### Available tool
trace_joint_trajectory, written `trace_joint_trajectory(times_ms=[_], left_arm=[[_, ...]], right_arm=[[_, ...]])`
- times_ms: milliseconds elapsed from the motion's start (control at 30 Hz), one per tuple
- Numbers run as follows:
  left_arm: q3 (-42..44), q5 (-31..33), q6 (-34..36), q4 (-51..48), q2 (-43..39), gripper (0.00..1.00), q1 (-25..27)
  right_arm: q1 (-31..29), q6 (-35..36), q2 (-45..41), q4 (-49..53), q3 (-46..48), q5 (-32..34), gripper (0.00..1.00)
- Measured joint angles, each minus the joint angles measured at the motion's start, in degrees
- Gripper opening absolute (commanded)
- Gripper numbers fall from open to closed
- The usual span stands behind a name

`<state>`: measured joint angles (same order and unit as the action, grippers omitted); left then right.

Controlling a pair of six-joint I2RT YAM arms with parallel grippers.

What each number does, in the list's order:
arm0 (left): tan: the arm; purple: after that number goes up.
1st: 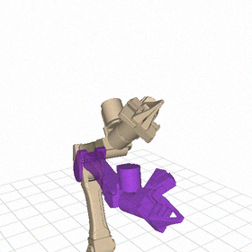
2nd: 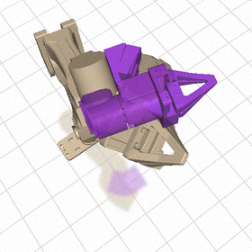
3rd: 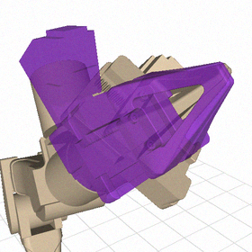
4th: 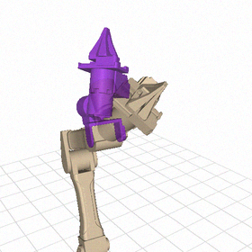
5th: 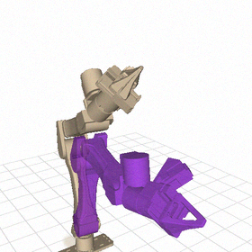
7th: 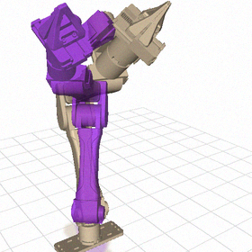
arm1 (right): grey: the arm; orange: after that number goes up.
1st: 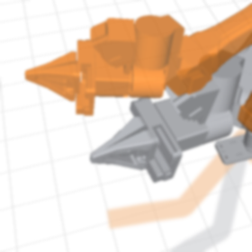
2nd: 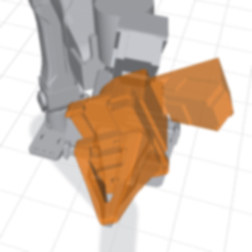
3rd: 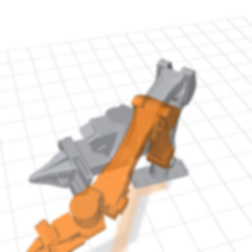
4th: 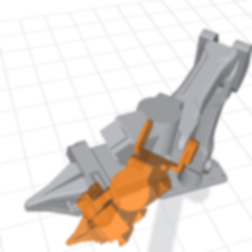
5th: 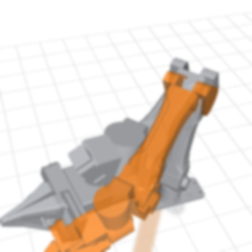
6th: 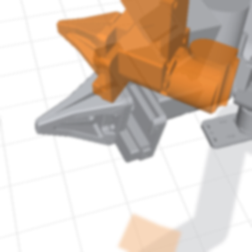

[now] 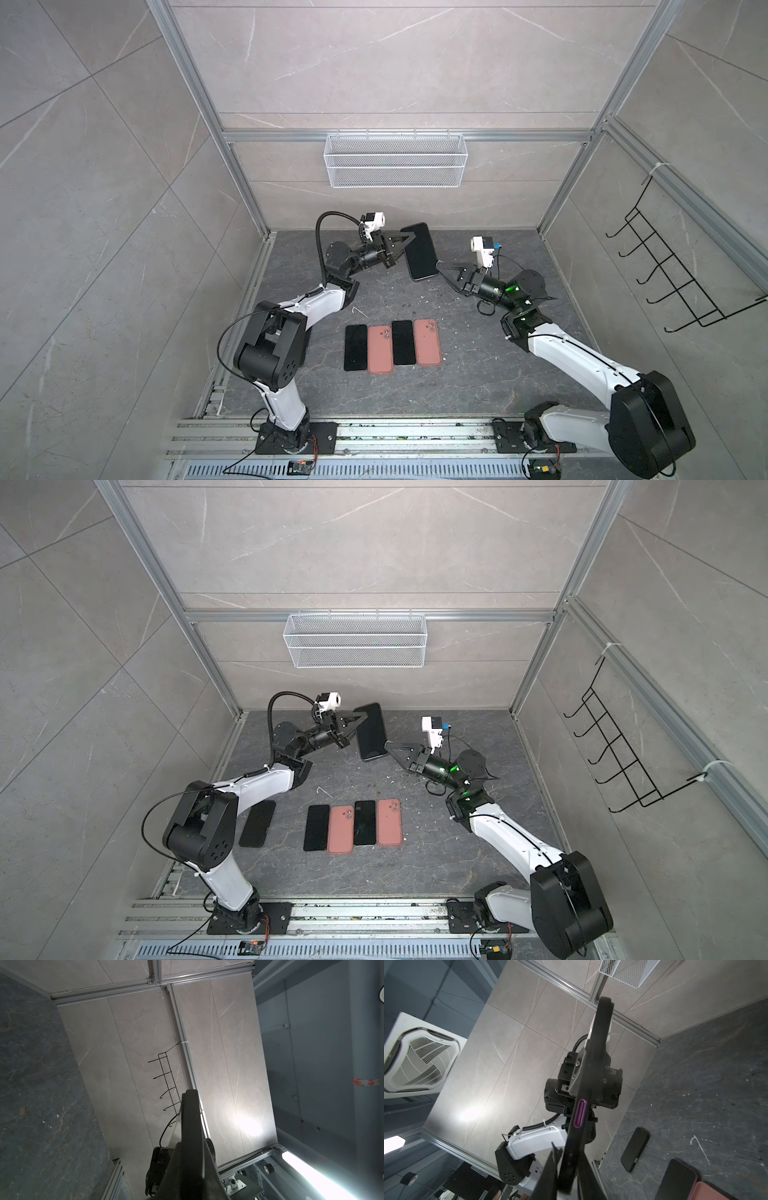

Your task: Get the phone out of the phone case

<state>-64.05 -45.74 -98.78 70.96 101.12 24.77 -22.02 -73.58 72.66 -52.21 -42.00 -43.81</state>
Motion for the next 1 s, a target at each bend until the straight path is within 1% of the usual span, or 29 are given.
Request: trace_joint_trajectory(times_ms=[167, 300, 500, 667, 800, 867, 933, 1000], left_arm=[[-4.33, 3.48, -2.47, 3.23, 0.66, 0.00, -0.31], [-9.33, 6.67, -3.21, 5.86, 1.53, 0.00, -0.52], [-15.30, 10.14, -4.09, 6.67, 4.72, 0.00, -1.42], [-18.82, 11.28, -6.69, 6.45, 7.56, 0.00, -1.55], [-19.30, 11.10, -8.85, 5.90, 8.22, 0.00, -0.57], [-19.65, 11.10, -9.27, 5.70, 8.35, 0.00, -0.15], [-19.76, 11.13, -9.70, 5.55, 8.35, 0.00, 0.11], [-19.76, 11.17, -10.25, 5.55, 8.35, 0.00, 0.28]], right_arm=[[0.07, -5.27, 4.46, -5.20, -5.95, 1.03, 0.18], [0.09, -10.05, 9.27, -12.20, -12.22, 1.97, 0.18], [0.22, -17.77, 17.84, -21.77, -19.10, 4.70, 0.16], [0.63, -21.20, 20.63, -24.74, -21.27, 7.65, 0.13], [0.98, -22.97, 20.83, -24.72, -20.94, 10.14, 0.10], [1.18, -23.08, 20.68, -23.91, -19.98, 11.06, 0.10], [1.31, -22.71, 20.41, -21.20, -18.97, 11.43, 0.15], [1.49, -21.16, 19.06, -17.16, -17.25, 11.78, 0.34]])
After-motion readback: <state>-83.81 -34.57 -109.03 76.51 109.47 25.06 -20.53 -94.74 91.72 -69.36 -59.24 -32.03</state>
